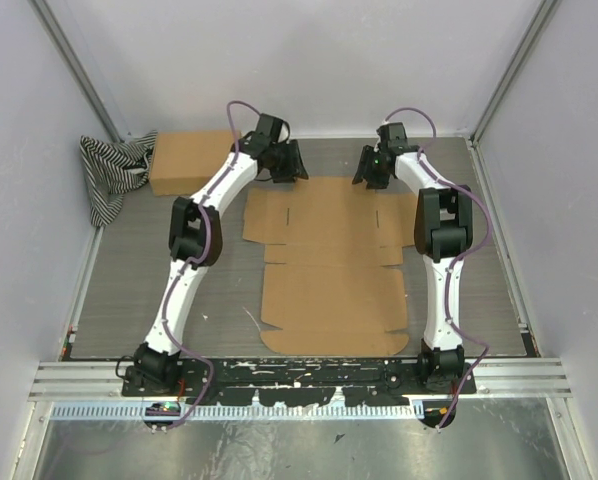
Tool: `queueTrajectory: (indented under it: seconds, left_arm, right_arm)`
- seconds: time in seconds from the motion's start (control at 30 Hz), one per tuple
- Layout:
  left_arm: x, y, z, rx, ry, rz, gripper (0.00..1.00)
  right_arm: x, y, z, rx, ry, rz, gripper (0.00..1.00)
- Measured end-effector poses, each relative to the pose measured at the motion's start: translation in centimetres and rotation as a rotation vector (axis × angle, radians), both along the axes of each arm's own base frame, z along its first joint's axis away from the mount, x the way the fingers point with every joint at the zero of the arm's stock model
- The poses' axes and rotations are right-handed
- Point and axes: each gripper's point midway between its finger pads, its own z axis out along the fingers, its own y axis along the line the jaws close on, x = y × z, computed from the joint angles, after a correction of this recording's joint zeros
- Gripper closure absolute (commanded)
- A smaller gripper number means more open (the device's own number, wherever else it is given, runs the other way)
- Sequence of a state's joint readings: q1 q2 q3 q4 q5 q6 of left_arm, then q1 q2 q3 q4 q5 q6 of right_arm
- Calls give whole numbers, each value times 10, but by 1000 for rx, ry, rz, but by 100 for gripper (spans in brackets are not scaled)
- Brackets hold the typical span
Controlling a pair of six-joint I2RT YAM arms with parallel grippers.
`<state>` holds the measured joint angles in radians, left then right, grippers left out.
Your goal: Fold the paper box
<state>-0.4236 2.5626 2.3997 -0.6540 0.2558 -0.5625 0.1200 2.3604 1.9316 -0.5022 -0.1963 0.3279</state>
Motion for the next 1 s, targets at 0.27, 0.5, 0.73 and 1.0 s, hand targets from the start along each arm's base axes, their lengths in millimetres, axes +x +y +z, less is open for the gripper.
queueTrajectory:
  seconds: [0.27,0.5,0.73,1.0]
  left_arm:
    - [-6,-25,-15,-13,10,-25,46]
    - [-4,-21,-41,-15,66,-6,47]
    - [-15,-7,-39,0,91,7,44]
    - [-54,54,11,126,66,49,39]
  right_arm:
    - [0,0,0,0,-6,0,48]
    - [0,0,0,0,-10,0,47]
    - [0,0,1,0,-12,-1,46]
    - [-6,-1,19,-6,-6,3,41]
